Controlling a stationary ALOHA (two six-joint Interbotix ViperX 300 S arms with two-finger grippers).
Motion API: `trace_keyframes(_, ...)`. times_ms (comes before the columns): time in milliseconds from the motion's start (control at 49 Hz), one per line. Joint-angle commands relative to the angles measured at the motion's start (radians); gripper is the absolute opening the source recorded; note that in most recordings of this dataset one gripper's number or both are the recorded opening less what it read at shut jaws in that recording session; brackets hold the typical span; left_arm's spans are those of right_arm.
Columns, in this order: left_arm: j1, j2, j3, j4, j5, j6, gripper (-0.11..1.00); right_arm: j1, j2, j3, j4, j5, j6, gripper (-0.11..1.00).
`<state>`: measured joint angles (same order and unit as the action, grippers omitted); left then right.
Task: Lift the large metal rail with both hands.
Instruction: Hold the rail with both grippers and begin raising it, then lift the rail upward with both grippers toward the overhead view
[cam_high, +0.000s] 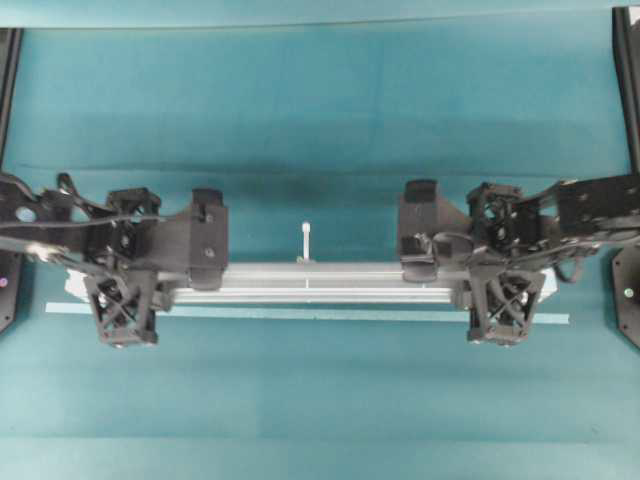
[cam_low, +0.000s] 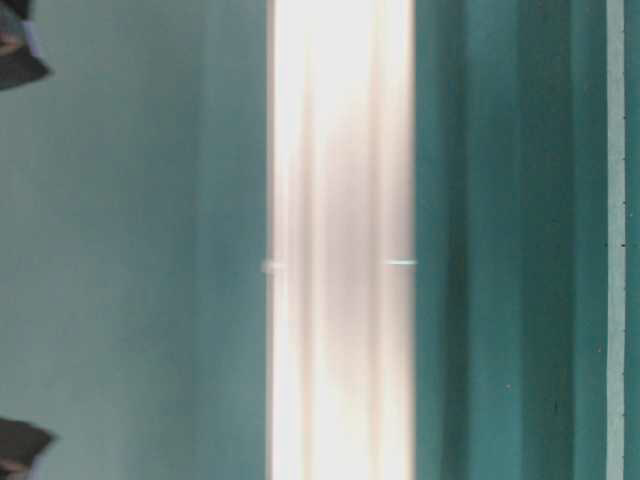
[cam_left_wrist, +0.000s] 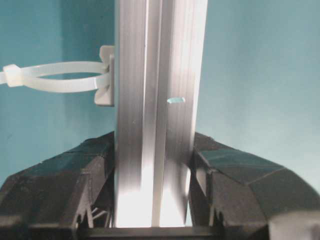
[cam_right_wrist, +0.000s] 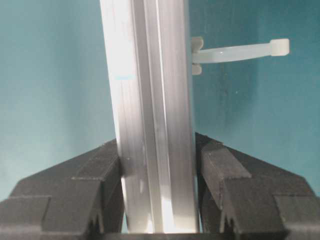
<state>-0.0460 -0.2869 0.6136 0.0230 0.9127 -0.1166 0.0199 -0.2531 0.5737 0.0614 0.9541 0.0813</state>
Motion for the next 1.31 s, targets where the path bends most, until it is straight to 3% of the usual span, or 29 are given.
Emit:
trace_keyframes(0, -0.003, -0.041, -0.077, 0.0, 0.032, -0.002, 0.36, 0.003, -0.031, -0.055, 0.003, 0.037, 0.021, 0.39)
trace_keyframes(449, -0.003, -0.049, -0.255, 0.0, 0.206, 0.005, 0.36, 0.017, -0.084, -0.279, 0.003, 0.322, 0.048, 0.39)
trace_keyframes(1286, -0.005, 0.006, -0.704, -0.002, 0.594, -0.008, 0.36, 0.078, -0.041, -0.634, -0.009, 0.661, 0.118, 0.39)
